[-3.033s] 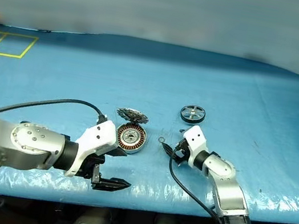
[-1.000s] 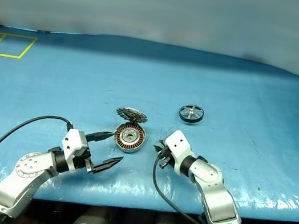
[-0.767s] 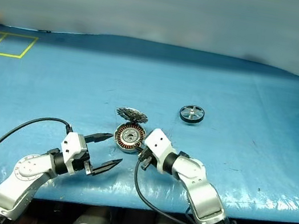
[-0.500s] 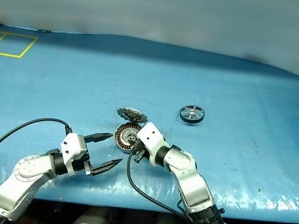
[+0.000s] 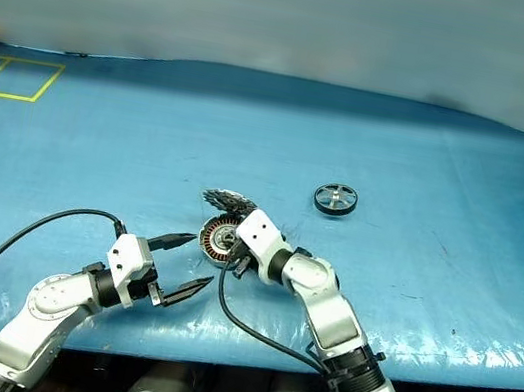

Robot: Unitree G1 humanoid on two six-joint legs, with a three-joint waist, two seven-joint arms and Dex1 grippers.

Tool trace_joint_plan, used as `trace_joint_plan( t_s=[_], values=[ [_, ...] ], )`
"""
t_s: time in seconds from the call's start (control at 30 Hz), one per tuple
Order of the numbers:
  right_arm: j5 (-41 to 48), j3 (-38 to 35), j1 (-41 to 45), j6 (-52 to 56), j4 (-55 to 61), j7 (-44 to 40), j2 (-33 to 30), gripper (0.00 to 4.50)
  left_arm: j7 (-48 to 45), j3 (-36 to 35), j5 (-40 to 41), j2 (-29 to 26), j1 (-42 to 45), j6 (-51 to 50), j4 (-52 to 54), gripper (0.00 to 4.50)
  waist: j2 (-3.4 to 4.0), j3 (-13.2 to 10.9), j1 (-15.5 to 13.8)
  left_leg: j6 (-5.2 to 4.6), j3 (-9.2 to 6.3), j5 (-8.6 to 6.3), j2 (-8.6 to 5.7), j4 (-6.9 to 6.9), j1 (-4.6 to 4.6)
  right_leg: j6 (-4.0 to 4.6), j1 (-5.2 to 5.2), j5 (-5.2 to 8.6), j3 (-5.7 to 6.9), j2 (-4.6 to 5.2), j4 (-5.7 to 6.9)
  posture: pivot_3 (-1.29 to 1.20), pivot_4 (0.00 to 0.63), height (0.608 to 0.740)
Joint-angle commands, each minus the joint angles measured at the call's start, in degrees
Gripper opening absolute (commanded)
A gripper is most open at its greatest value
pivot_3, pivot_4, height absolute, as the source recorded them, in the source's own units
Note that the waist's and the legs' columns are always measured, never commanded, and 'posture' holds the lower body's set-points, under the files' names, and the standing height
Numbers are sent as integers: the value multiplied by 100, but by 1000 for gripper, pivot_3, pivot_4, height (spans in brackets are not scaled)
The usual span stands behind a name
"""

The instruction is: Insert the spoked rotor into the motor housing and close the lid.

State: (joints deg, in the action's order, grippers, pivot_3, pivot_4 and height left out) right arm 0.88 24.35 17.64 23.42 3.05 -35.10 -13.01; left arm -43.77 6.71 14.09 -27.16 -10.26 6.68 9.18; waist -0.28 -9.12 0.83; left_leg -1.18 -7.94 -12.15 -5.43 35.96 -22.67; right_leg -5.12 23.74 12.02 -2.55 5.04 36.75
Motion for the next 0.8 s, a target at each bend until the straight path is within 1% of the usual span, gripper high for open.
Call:
trace_joint_plan(
  t_s=[0.03, 0.4, 0.53, 0.6, 0.63, 0.7, 0.8],
  values=[
    [-21, -6, 101, -124, 14, -15, 60, 739, 17, -104, 5, 29, 11, 122, 25, 4463, 0, 0, 0, 0, 0, 0, 0, 0, 0, 0, 0, 0, 0, 0, 0, 0, 150, 740],
    [1, -29, 120, -88, -67, -67, 107, 739, 61, -104, -14, 57, -32, 150, -4, 4463, 0, 0, 2, 0, -1, 0, 0, 0, 0, 0, 1, 0, 0, 0, 0, 0, 150, 740],
    [113, -17, 76, 40, 20, -210, 93, 739, 69, -97, -18, 68, -22, 152, -36, 4463, 0, 0, 2, 1, -2, 0, 0, 0, 0, 0, 0, 0, 1, 0, 0, 0, 150, 740],
    [40, -36, 67, -41, -5, -109, 106, 1481, 78, -96, -31, 74, -13, 163, -51, 4463, 0, 0, 2, 1, -1, -1, 0, 0, 0, 0, 1, 0, 1, 0, 0, 0, 150, 740],
    [19, -57, 66, -102, -16, -56, 120, 1678, 85, -97, -42, 77, -8, 171, -58, 4463, 0, 0, 1, 1, -2, -1, 0, 0, 0, 0, 1, 0, 1, 0, 0, 0, 150, 740],
    [42, -84, 70, -144, -4, -41, 132, 2299, 92, -95, -54, 83, -2, 180, -68, 4463, 0, 0, 1, 1, -2, -1, 0, 0, 0, 0, 1, 0, 1, 0, 0, 0, 150, 740],
    [68, -90, 71, -141, 22, -64, 127, 2299, 97, -87, -66, 91, 3, 186, -88, 4463, 1, -1, 2, 1, -2, -1, 0, -1, 0, 0, 2, 0, 1, 0, 0, 0, 150, 740]
  ],
)
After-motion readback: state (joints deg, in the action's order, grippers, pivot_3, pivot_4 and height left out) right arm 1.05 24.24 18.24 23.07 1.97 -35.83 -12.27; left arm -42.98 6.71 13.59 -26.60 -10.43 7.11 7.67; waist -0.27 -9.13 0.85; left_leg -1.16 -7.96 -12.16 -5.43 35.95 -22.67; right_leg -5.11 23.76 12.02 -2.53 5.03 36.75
